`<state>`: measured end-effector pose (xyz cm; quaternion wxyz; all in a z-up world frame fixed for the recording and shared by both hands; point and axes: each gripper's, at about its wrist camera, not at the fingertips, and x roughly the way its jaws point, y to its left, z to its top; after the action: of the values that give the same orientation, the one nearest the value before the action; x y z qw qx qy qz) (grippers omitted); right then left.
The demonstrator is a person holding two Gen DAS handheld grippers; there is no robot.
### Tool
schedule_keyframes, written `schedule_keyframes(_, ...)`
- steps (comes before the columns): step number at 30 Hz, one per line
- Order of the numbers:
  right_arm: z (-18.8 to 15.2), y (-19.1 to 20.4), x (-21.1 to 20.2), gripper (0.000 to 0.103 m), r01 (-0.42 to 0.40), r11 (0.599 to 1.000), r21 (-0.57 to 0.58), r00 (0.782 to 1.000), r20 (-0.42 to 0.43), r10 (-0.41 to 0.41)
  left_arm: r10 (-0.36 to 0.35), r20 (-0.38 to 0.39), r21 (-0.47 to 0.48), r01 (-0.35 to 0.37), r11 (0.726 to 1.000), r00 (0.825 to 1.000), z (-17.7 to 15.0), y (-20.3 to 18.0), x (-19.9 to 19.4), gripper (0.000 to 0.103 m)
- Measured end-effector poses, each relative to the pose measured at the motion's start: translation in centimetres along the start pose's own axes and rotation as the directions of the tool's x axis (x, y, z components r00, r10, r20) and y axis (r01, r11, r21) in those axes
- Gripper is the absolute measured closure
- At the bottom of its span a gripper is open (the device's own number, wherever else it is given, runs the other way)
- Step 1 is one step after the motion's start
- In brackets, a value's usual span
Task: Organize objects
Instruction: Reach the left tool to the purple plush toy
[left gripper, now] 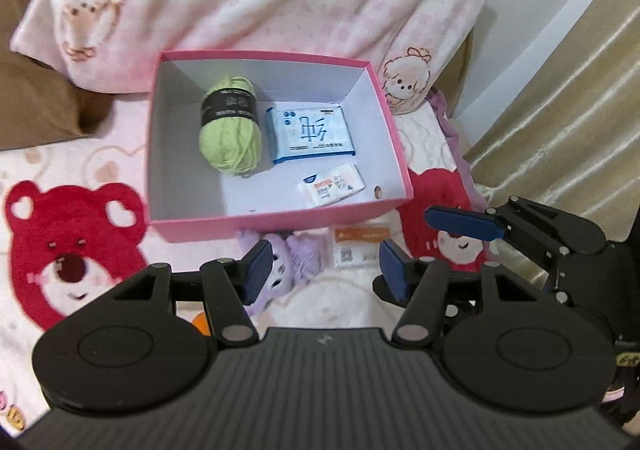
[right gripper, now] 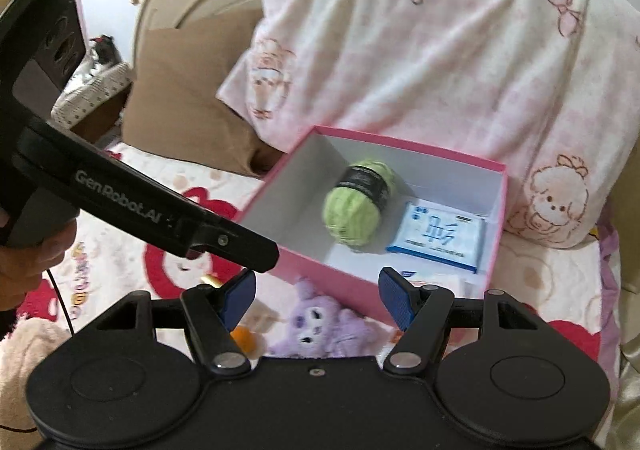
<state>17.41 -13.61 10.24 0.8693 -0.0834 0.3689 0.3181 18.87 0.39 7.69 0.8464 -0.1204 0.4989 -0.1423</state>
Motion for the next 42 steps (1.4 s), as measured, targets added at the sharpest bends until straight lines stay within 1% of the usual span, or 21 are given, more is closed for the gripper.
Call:
schedule_keyframes(5, -0.8, 2.0, -1.6, 0.031, -0.032, 0.999, -0.032, 0.999, 0.017, 0.033, 0.044, -0.006, 0.001, -0.044, 0.999, 0.999, -1.4, -0.2, -2.7, 0.042)
schedule_keyframes(9, -1.7, 3.1, -2.1, 0.030, -0.035, 0.998, -0.055, 0.999, 0.003, 0.035, 0.033, -0.006, -0.001, -0.033, 0.999, 0.999, -2.6, 0.3, -4.1, 0.042)
schedule_keyframes(15, -3.3, 3.8, -1.0, 0.030, -0.047, 0.997, -0.058, 0.999, -0.029, 0.045, 0.019, 0.049, -0.005, -0.019, 1.000, 0.999, -4.6, 1.9, -4.4, 0.042)
schedule_keyframes(19, -4.3, 4.3, 0.5, 0.030, -0.056, 0.997, -0.056, 0.997, -0.047, 0.054, 0.001, 0.079, -0.022, 0.001, 1.000, 0.997, -5.5, 3.9, -3.1, 0.042)
schedule_keyframes(21, -4.9, 4.3, 1.1, 0.030, -0.055, 0.997, -0.047, 0.998, -0.042, 0.053, -0.003, 0.095, -0.030, 0.006, 1.000, 0.995, -5.8, 4.9, -2.2, 0.042)
schedule_keyframes(25, -5.8, 4.0, 2.3, 0.030, -0.050, 0.999, -0.013, 0.998, -0.028, 0.050, -0.035, 0.102, -0.028, 0.038, 0.999, 0.994, -6.2, 6.3, 0.0, 0.042)
schedule_keyframes(31, -7.5, 3.3, 4.7, 0.028, -0.006, 1.000, -0.016, 1.000, -0.018, 0.006, -0.076, 0.165, -0.003, 0.078, 0.997, 0.983, -7.2, 7.3, 2.3, 0.042)
schedule_keyframes(36, -9.3, 2.9, 7.3, 0.024, 0.016, 0.999, -0.044, 1.000, -0.011, -0.017, -0.087, 0.199, 0.017, 0.085, 0.996, 0.976, -8.2, 7.7, 4.9, 0.042)
schedule_keyframes(42, -10.7, 2.3, 10.4, 0.024, 0.057, 0.998, -0.035, 0.998, 0.003, -0.057, -0.077, 0.182, -0.018, 0.082, 0.996, 0.980, -9.2, 9.1, 8.3, 0.042)
